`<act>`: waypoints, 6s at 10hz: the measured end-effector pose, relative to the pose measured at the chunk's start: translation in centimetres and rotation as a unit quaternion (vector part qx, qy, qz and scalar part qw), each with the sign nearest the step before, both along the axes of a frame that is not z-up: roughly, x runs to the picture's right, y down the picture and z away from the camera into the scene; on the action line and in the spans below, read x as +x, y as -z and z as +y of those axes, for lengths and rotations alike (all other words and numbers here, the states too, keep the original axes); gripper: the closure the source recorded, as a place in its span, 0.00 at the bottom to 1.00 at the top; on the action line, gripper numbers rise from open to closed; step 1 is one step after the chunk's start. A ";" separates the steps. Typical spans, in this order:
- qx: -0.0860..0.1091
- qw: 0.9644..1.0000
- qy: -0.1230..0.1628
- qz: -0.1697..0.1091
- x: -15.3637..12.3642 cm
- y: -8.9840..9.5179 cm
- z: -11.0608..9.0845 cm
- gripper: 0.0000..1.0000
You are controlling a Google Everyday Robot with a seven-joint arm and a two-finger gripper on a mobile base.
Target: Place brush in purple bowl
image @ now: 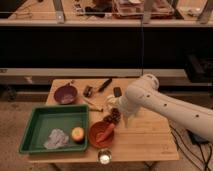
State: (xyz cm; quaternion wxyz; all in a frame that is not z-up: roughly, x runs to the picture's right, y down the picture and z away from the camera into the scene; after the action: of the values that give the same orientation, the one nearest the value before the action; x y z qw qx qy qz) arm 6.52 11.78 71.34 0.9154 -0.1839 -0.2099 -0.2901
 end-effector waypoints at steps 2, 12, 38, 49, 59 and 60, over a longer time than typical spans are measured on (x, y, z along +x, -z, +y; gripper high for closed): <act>0.000 1.000 0.000 0.000 0.0 0.0 0.0 0.20; 0.000 1.000 0.000 0.000 0.0 0.0 0.0 0.20; -0.015 0.999 -0.047 0.015 -9.1 -22.3 -18.5 0.20; -0.035 0.999 -0.030 -0.021 -10.1 -23.2 -16.5 0.20; -0.065 0.997 -0.029 -0.009 -12.2 -29.1 -13.0 0.39; -0.069 0.997 -0.029 -0.014 -12.3 -29.2 -12.9 0.51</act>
State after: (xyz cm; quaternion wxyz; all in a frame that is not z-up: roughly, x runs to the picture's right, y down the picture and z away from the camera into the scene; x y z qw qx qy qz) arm -5.81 -1.10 100.54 0.9054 -0.2363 -0.2475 -0.2512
